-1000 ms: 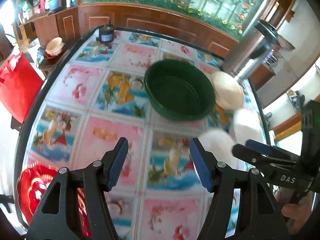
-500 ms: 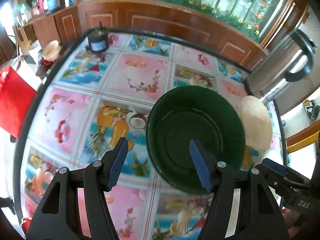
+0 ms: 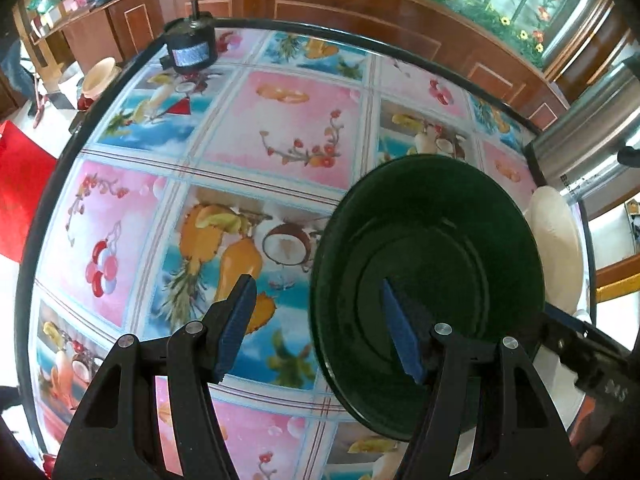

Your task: Organize plates and bowls

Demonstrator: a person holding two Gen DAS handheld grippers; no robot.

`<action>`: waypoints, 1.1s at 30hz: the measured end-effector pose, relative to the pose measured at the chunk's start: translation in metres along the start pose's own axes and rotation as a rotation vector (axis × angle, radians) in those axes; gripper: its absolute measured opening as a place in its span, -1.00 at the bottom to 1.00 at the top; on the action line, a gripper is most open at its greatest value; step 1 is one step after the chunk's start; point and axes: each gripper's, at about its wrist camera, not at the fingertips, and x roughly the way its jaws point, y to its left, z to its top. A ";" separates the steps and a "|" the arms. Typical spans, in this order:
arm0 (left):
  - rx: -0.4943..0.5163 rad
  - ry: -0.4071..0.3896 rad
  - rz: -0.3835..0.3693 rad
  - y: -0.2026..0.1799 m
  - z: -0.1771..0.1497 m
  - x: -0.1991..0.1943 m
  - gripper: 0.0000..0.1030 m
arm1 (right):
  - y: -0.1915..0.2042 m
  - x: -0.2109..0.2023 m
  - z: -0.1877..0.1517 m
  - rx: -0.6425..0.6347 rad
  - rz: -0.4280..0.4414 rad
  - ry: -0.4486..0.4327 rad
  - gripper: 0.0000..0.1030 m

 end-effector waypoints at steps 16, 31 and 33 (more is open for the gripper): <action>0.010 0.018 -0.004 -0.003 -0.019 -0.004 -0.72 | 0.025 -0.010 -0.016 -0.171 -0.089 -0.030 -0.60; 0.001 -0.092 0.011 0.028 -0.067 -0.094 -0.72 | 0.080 -0.042 -0.062 -0.304 -0.145 -0.097 -0.57; -0.002 -0.100 0.009 0.037 -0.078 -0.108 -0.72 | 0.087 -0.045 -0.070 -0.316 -0.137 -0.087 -0.57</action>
